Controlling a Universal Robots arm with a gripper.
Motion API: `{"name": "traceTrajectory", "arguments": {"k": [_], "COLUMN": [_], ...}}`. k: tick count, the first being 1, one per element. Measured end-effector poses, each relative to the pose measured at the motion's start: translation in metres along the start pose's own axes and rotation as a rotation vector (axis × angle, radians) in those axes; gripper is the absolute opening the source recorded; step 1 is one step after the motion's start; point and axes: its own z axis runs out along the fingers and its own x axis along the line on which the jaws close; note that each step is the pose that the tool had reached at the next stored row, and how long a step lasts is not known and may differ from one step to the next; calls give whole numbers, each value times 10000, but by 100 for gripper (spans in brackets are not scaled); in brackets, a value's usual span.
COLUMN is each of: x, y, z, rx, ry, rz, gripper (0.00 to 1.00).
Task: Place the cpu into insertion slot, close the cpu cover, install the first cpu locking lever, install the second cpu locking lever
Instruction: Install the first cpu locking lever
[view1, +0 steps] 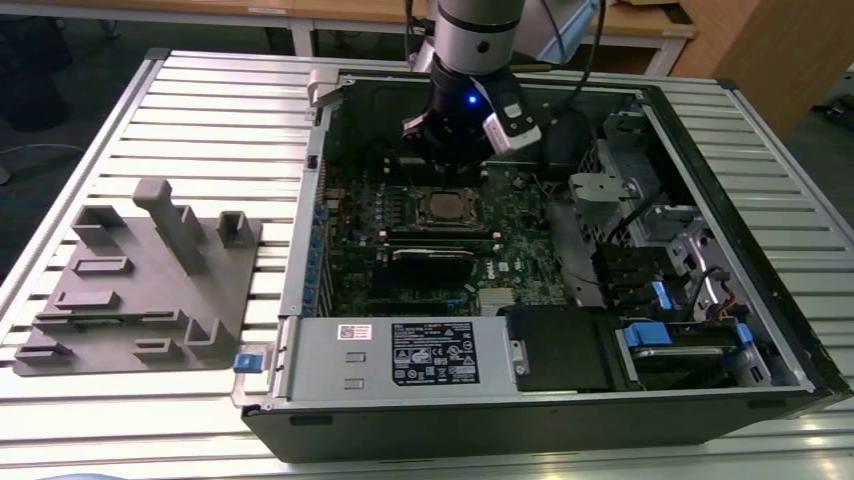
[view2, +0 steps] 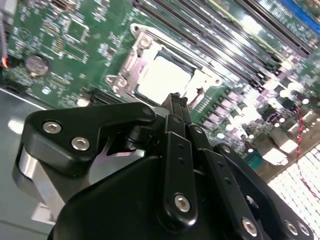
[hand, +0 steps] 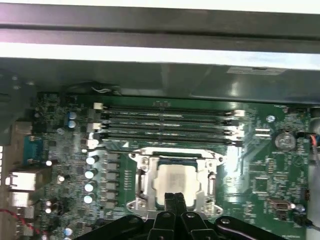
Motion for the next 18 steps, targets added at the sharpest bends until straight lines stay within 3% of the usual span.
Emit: {"name": "traceTrajectory", "arguments": {"k": [7,18], "x": [187,208], "y": [6,8], "z": [8,-19], "rx": [-3,-1], "ry": [-1,0], "rz": [0,2], "gripper": [11,11]}}
